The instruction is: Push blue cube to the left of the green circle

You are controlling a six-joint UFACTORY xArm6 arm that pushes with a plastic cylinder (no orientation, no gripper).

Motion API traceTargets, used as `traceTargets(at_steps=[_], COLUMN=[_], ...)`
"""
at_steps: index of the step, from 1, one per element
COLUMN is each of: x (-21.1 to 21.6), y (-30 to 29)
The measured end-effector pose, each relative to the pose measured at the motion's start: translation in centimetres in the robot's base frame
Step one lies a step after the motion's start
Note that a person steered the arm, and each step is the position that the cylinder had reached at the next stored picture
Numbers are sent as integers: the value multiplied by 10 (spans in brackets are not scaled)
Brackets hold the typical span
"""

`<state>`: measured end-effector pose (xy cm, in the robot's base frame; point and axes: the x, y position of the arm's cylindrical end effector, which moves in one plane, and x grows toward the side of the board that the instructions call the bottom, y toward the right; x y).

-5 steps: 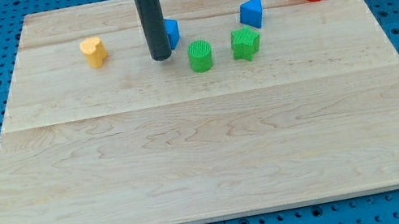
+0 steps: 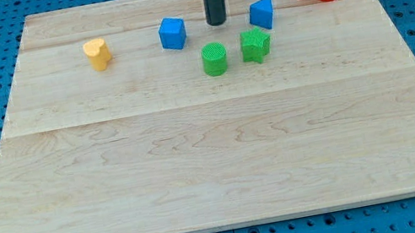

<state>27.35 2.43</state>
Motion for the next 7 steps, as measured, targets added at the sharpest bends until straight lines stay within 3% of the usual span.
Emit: traceTargets(at_steps=[2, 4, 6, 7], x=[23, -27, 41, 38], y=[-24, -40, -79, -82])
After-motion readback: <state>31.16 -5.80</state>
